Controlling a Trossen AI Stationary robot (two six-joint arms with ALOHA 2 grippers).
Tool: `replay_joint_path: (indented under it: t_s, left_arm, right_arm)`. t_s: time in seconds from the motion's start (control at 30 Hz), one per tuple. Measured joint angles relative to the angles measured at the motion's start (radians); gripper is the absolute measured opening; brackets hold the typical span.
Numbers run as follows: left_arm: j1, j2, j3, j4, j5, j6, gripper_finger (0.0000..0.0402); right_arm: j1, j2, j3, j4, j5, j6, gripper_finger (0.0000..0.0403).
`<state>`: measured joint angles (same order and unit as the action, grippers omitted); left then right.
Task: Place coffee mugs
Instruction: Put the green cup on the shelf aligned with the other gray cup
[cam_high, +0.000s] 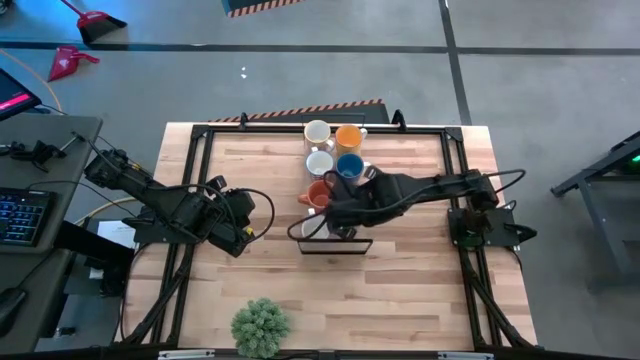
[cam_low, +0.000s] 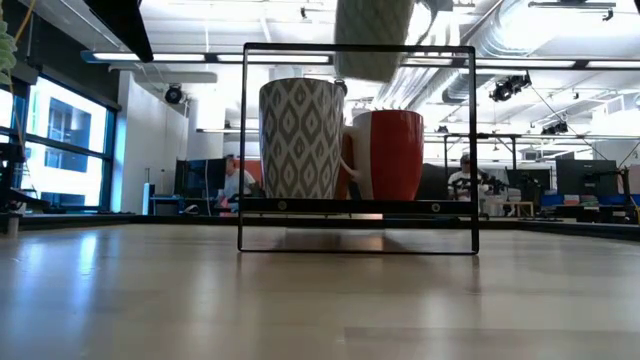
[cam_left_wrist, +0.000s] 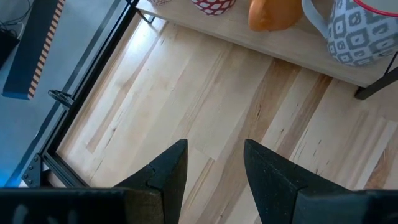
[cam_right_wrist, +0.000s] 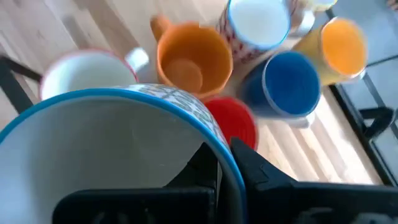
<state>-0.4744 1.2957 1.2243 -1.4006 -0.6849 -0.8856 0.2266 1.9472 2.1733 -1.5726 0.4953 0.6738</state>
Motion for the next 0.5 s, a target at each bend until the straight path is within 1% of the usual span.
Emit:
replay_joint_path:
  t_s: [0.1, 0.27, 0.5]
  left_arm:
    - [0.000, 0.000, 0.000, 0.000, 0.000, 0.000, 0.0147]
    - [0.000, 0.000, 0.000, 0.000, 0.000, 0.006, 0.0147]
    - [0.000, 0.000, 0.000, 0.000, 0.000, 0.024, 0.0147]
  right_arm:
    - [-0.011, 0.002, -0.039, 0.001, -0.015, 0.004, 0.0000]
    - [-0.017, 0.002, -0.078, 0.002, -0.073, 0.000, 0.0000]
    - [-0.011, 0.002, -0.083, 0.003, -0.095, 0.000, 0.0000]
